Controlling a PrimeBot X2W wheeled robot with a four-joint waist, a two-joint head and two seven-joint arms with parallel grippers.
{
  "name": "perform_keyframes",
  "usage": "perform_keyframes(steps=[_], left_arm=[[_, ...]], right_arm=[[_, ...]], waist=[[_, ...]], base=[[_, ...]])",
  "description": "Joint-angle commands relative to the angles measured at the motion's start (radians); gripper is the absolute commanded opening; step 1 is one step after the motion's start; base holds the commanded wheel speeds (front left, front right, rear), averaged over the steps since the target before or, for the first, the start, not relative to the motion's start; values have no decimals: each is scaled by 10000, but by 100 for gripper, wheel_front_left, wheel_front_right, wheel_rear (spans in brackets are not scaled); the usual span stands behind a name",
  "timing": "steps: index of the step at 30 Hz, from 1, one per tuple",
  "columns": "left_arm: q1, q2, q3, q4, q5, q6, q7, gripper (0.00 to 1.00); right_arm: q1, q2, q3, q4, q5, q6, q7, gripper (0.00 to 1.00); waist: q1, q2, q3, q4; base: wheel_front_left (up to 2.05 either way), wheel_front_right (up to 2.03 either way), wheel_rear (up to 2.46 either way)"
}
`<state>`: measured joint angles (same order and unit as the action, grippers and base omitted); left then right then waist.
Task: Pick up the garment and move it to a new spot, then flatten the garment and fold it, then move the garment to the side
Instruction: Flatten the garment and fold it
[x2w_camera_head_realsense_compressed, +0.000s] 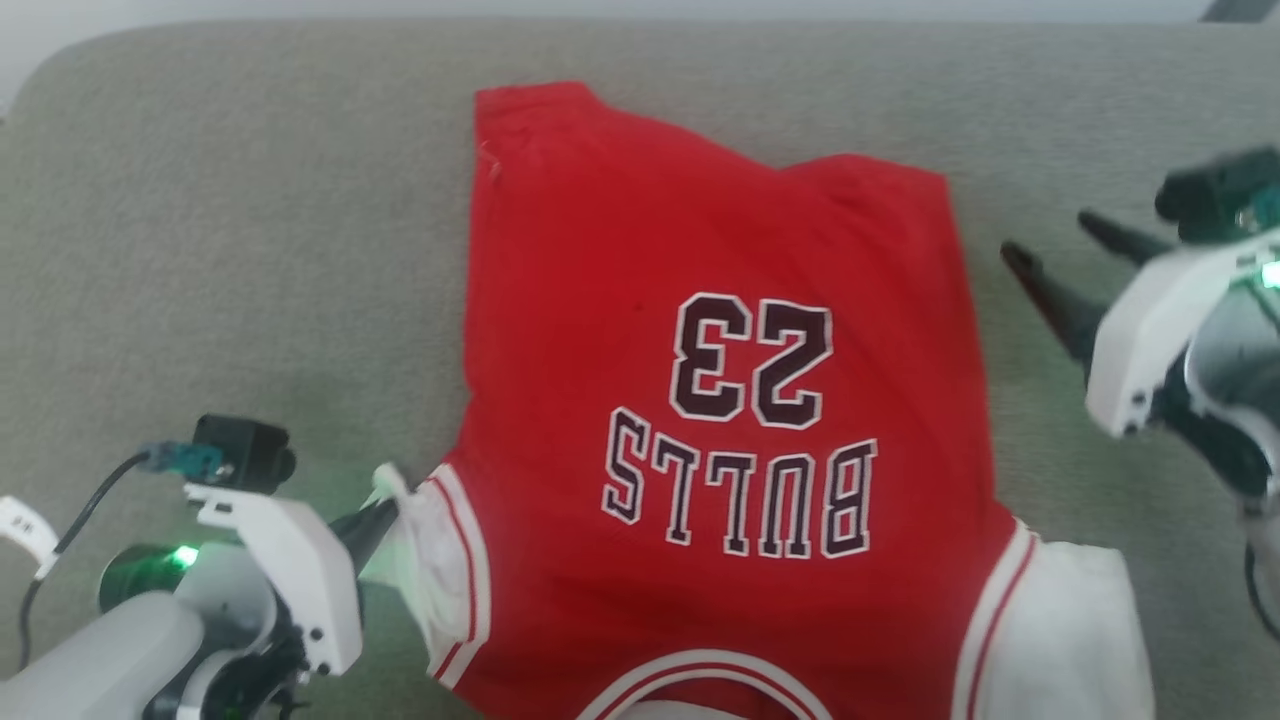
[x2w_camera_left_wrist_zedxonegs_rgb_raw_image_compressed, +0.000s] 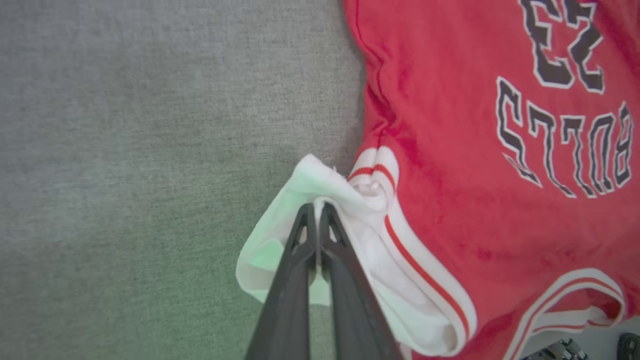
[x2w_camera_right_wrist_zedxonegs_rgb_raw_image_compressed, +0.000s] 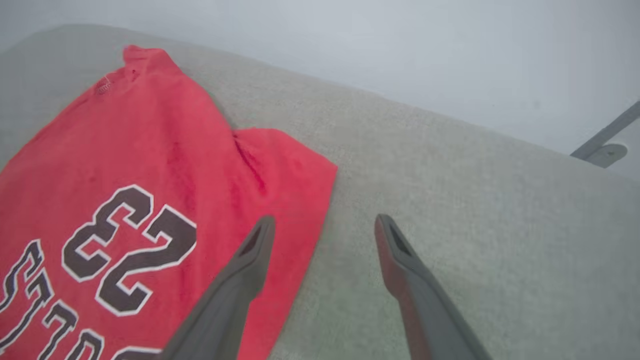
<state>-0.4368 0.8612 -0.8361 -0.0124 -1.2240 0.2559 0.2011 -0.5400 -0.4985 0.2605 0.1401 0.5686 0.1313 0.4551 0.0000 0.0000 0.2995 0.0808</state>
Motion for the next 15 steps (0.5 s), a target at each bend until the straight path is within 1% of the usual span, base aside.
perform_keyframes(steps=[1, 2, 8, 11, 15], left_arm=[[-226, -118, -34, 78, 147, -84, 47, 0], [-326, -205, -63, 124, 220, -153, 58, 0], [-922, -779, -240, 512, 417, -551, 101, 0], [-1169, -1061, -349, 771, 516, -766, 134, 0], [-1407, -1387, -463, 1157, 588, -1036, 120, 0]], right_arm=[[-375, 113, 24, 322, -118, -11, -77, 100], [-647, 237, 5, 664, -112, -12, -62, 100], [-2215, 397, 209, 2737, -247, -9, 347, 100], [-2842, 484, 283, 3918, -227, -9, 915, 100], [-3485, 700, 437, 5216, 85, -9, 1986, 100]], waist=[[0, 0, 234, 290], [0, 0, 300, 394], [0, 0, 733, 1061], [0, 0, 926, 1375], [0, 0, 1088, 1714]], base=[[0, 0, 0], [0, 0, 0], [0, 0, 0], [0, 0, 0], [0, 0, 0]])
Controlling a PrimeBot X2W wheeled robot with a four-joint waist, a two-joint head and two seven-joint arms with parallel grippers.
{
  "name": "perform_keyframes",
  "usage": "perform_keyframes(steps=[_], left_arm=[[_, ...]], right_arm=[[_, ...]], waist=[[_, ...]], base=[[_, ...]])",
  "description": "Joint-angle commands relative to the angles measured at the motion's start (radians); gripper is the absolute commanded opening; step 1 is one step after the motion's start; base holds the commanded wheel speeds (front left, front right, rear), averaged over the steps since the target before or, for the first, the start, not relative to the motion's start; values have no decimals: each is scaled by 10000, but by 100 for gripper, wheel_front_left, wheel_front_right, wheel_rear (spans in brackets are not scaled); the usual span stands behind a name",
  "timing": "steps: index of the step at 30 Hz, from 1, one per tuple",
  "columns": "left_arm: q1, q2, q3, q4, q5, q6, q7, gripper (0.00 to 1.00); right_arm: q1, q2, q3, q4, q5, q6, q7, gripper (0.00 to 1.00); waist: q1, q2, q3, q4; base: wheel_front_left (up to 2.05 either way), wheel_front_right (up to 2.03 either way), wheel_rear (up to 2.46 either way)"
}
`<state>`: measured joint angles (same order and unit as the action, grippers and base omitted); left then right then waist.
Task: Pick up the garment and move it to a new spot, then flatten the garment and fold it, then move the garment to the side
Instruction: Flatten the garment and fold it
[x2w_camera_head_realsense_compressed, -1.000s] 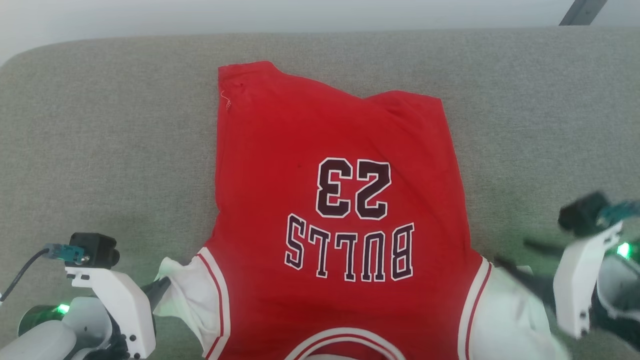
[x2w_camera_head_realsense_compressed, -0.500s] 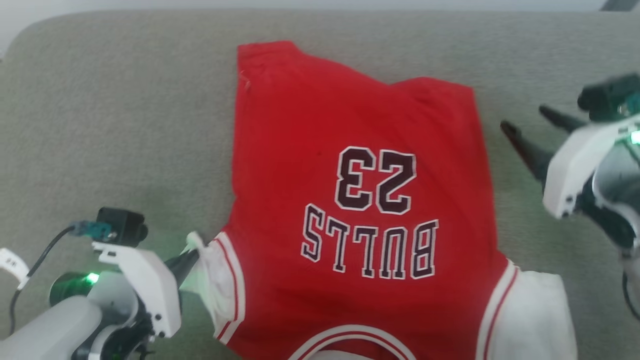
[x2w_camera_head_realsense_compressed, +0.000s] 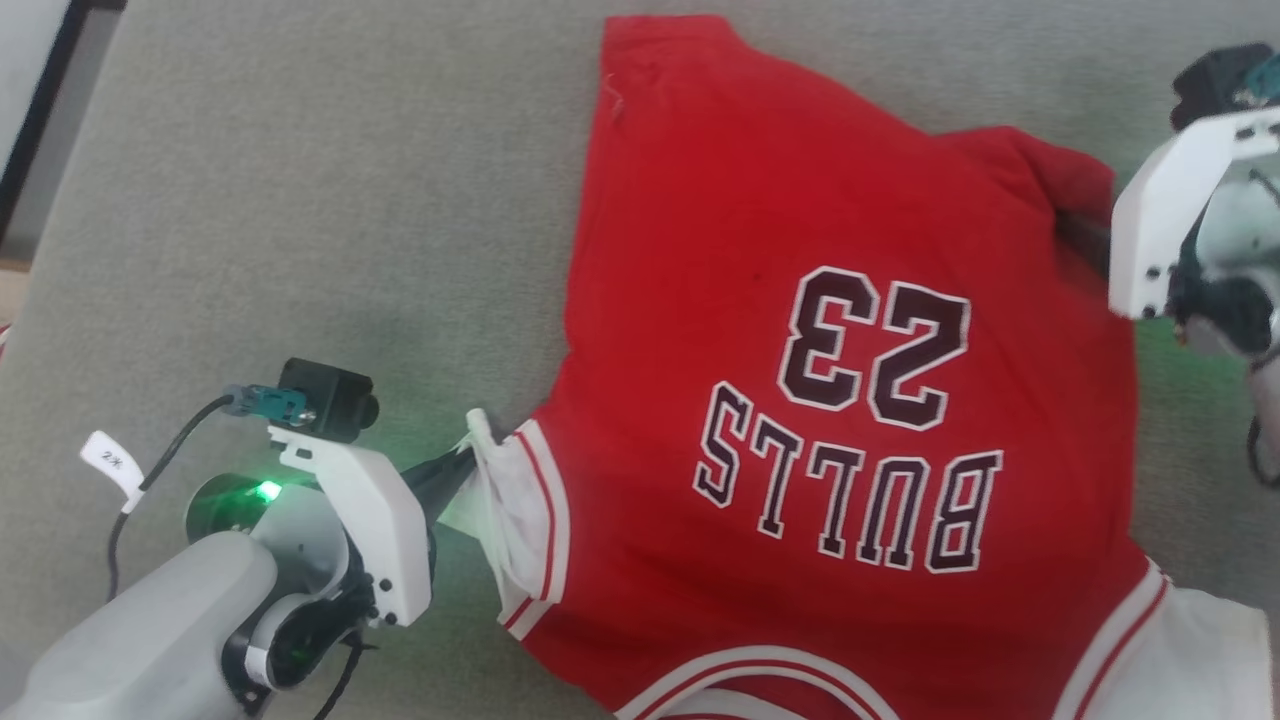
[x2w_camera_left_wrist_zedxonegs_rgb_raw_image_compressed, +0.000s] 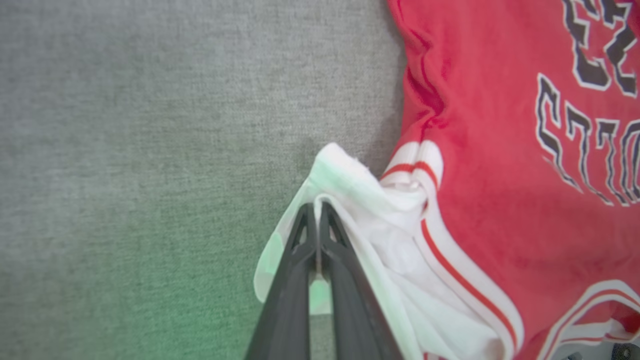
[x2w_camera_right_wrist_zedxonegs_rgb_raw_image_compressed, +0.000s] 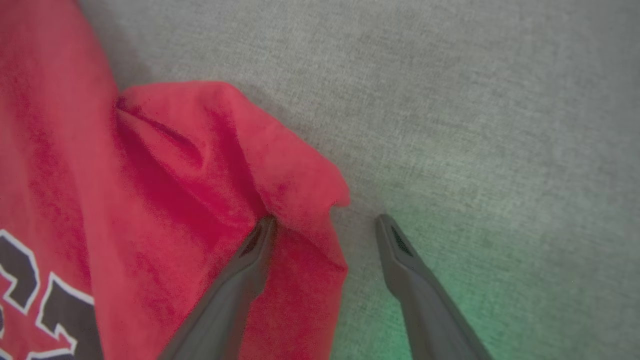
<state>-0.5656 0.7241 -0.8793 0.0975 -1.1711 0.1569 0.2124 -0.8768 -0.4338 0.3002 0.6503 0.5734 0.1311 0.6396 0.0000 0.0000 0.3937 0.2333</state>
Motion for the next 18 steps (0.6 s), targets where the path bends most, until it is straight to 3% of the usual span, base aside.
perform_keyframes(steps=[1, 3, 4, 5, 8, 18], left_arm=[[-153, -95, -34, 154, 48, -103, -15, 0], [-168, -203, -48, 345, -1, -209, -66, 0], [-181, -247, -57, 441, -6, -279, -94, 0], [-190, -303, -60, 534, -30, -317, -102, 0], [-217, -428, -79, 819, -58, -474, -180, 0], [-451, -563, 103, 1428, -136, -803, -413, 0]], right_arm=[[-187, 109, 126, 395, 60, -4, 397, 100], [-278, 275, 245, 934, 135, -4, 942, 100], [-340, 339, 334, 1160, 164, -4, 1203, 81], [-392, 363, 406, 1338, 168, -4, 1372, 4], [-538, 247, 728, 1631, -2, -4, 1675, 0], [-1971, -182, 746, 1294, -195, -13, -140, 0]], waist=[[0, 0, 166, 250], [0, 0, 180, 330], [0, 0, 180, 359], [0, 0, 181, 388], [0, 0, 167, 437], [0, 0, -37, 104]], base=[[0, 0, 0], [0, 0, 0], [0, 0, 0], [0, 0, 0], [0, 0, 0], [0, 0, 0]])
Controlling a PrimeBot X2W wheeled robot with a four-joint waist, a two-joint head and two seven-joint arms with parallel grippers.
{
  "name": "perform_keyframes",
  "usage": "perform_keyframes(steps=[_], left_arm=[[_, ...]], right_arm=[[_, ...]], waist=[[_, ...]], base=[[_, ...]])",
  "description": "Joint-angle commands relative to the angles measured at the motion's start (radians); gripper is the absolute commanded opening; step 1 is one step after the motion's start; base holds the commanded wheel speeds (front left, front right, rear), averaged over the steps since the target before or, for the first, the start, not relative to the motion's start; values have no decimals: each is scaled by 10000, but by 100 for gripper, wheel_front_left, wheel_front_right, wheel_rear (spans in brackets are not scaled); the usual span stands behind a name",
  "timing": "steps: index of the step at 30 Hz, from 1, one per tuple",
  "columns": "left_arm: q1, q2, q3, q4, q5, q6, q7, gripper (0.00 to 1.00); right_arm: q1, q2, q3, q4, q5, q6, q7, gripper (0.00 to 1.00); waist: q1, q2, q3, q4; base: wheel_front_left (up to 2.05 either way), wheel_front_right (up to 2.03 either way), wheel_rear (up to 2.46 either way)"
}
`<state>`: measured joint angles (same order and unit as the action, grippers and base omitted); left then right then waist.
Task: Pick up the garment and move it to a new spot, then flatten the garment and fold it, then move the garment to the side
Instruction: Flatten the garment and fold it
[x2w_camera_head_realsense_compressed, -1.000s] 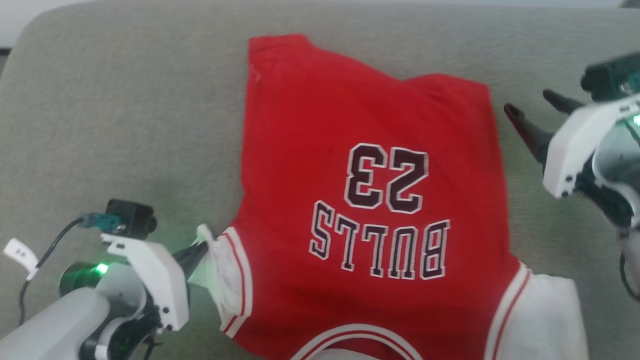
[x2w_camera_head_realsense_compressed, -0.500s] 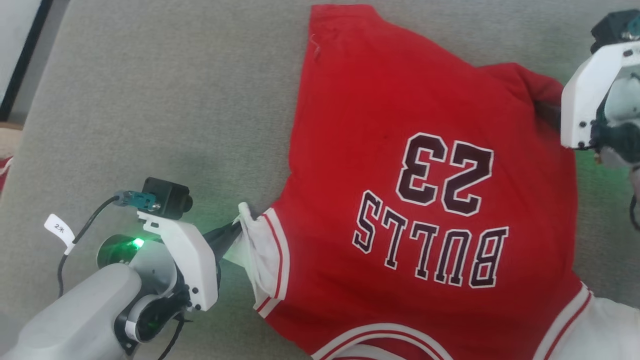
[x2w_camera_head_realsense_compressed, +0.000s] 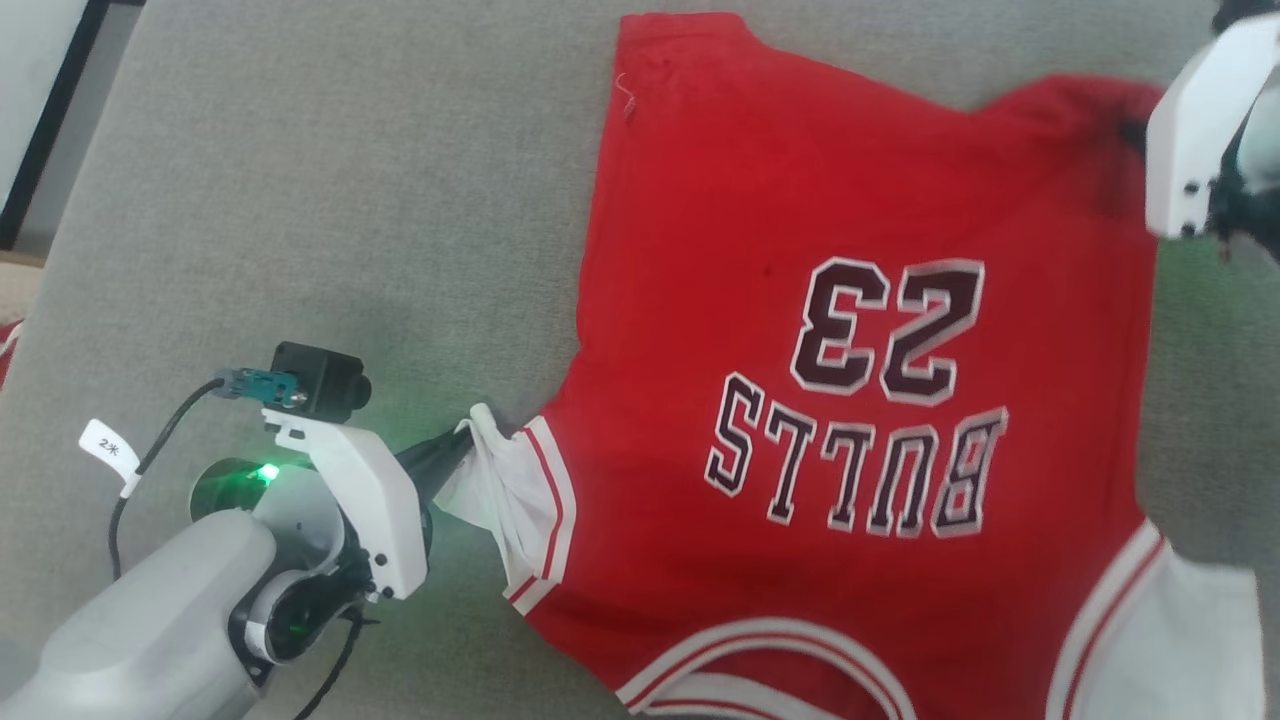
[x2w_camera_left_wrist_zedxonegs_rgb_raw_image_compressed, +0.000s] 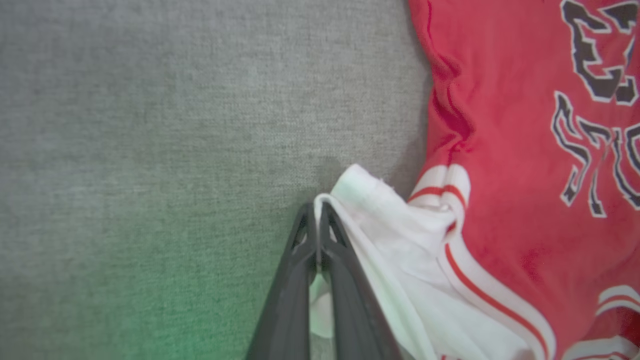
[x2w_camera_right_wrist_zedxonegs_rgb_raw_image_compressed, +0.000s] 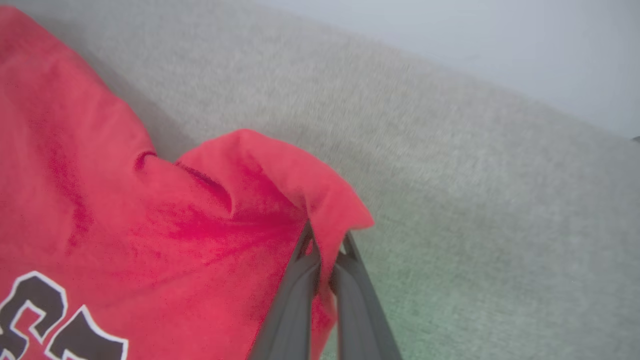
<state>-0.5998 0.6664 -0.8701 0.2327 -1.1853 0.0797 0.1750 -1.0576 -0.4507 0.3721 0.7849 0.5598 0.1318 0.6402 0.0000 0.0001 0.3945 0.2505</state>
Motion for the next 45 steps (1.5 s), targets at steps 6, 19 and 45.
perform_keyframes(steps=[6, 19, 45], left_arm=[[-146, 69, 72, 205, 20, -124, -133, 0], [181, 406, 151, 221, -101, -58, -170, 0], [485, 1189, 260, -548, -161, 358, 5, 0]], right_arm=[[-449, -130, 359, -286, 132, -21, -510, 0], [482, -880, 1882, -2707, 1399, -19, -124, 0], [8751, -501, -2083, -9079, 1489, -16, 3413, 0]], waist=[[0, -1, -227, -348], [0, -1, -730, -1157], [0, -1, -746, -2409]], base=[[0, 0, 0], [0, 0, 0], [0, 0, 0]])
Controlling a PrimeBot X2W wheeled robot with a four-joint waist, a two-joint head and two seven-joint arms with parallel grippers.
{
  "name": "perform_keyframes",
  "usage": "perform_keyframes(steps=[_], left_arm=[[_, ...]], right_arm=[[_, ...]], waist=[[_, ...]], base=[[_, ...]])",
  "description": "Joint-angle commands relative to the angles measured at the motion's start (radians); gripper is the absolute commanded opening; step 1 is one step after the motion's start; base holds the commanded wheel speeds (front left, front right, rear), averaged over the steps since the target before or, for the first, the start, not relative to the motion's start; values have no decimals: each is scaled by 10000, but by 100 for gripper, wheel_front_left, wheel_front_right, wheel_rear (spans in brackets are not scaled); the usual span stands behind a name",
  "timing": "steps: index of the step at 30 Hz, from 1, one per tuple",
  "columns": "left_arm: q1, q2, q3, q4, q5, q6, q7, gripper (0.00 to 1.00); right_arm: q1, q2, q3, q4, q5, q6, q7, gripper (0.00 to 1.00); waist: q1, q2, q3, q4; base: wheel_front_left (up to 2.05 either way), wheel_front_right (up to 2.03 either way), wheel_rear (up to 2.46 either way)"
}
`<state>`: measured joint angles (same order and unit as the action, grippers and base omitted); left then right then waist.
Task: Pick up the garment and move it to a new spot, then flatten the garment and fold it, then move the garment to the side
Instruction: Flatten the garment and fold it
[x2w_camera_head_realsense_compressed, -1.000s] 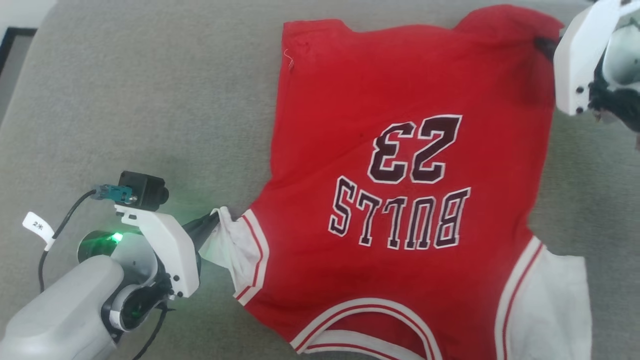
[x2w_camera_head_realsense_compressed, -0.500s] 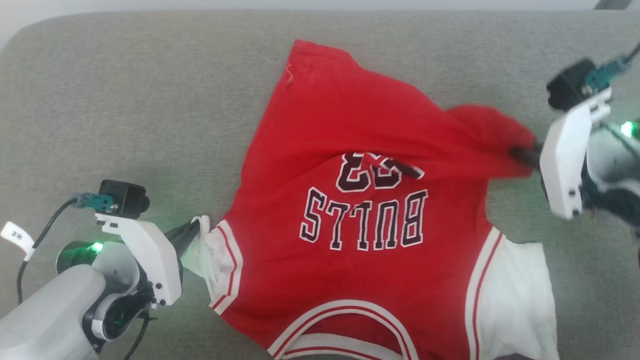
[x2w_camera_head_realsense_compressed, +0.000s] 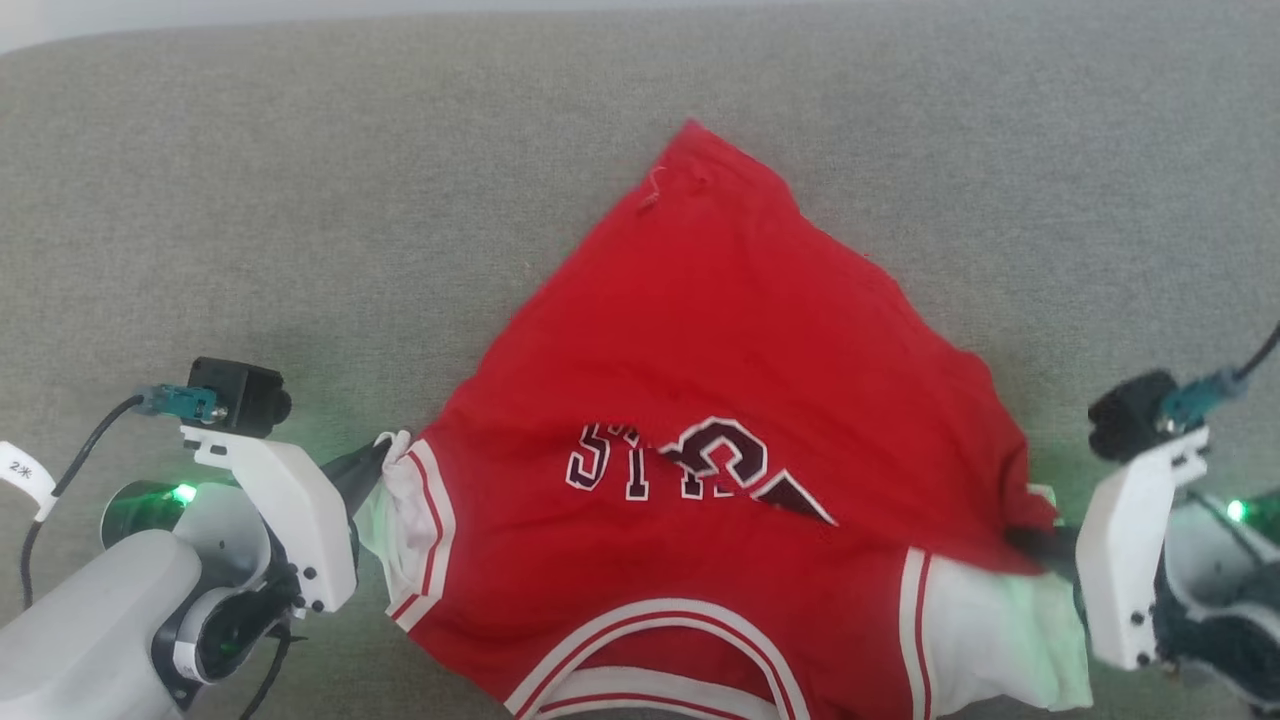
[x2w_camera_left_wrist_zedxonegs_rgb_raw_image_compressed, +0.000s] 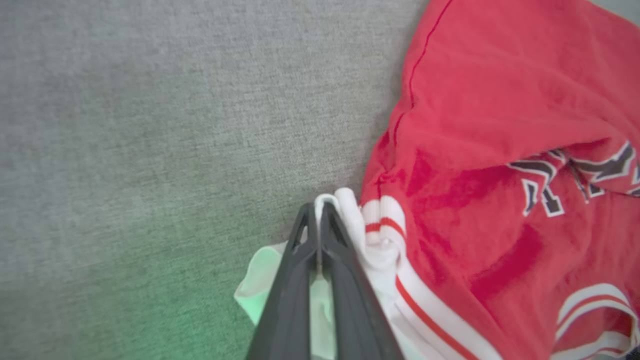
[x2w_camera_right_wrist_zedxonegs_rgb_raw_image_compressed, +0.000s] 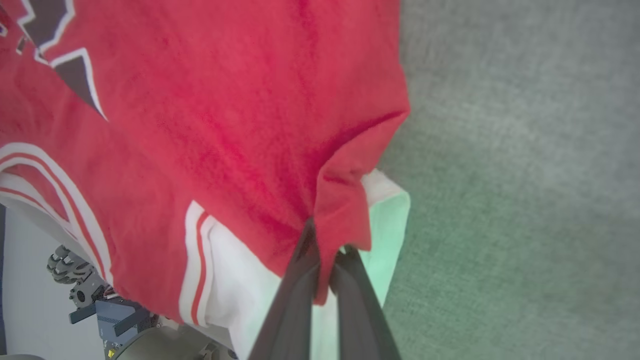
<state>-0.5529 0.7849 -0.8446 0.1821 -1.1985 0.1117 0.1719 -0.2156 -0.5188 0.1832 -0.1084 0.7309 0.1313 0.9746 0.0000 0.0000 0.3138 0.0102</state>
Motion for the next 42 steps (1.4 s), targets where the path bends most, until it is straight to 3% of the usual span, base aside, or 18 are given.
perform_keyframes(steps=[1, 8, 9, 10, 11, 12, 20, 29, 35, 42], left_arm=[[-3, -11, -7, -49, -21, 46, 57, 0], [-9, -148, -91, 55, -20, -38, 67, 0], [3, -150, -103, 69, -18, -48, 76, 0], [12, -153, -114, 77, -16, -56, 83, 0], [13, -171, -117, 83, -26, -63, 87, 0], [29, -174, -119, 85, -38, -66, 81, 0], [229, -201, -120, -17, -140, 26, -3, 0], [235, -278, -105, -219, -186, 107, -46, 0], [-140, -610, -200, -217, -2, -32, 21, 0], [-704, -1289, -434, 129, 216, -341, 76, 0]], right_arm=[[528, 357, -322, -206, -365, -12, 93, 0], [1074, 1246, -224, 837, -1233, -14, -661, 0], [1005, 1340, -223, 1056, -1239, -15, -838, 25], [937, 1359, -170, 1204, -1290, -18, -958, 41], [896, 1322, -115, 1315, -1334, -18, -1037, 67], [859, 1338, -140, 1386, -1303, -21, -1098, 100], [818, 913, -741, 45, -1343, -18, -1248, 100], [258, 1224, -1525, -1933, -1752, -8, -1299, 100], [-1337, 911, -1002, -1208, -1929, -8, -2078, 100], [-3675, 433, 287, 839, -1718, -6, -2677, 100]], waist=[[0, 0, 93, -3], [0, 0, 198, 19], [0, 0, 197, 14], [0, 0, 190, 16], [0, 0, 182, 23], [0, 0, 166, 25], [0, 0, 33, 109], [0, 0, 46, 402], [0, 0, 299, 993], [0, 0, 670, 1959]], base=[[0, 0, 0], [0, 0, 0], [0, 0, 0], [0, 0, 0], [0, 0, 0], [0, 0, 0], [0, 0, 0], [0, 0, 0], [0, 0, 0], [0, 0, 0]])
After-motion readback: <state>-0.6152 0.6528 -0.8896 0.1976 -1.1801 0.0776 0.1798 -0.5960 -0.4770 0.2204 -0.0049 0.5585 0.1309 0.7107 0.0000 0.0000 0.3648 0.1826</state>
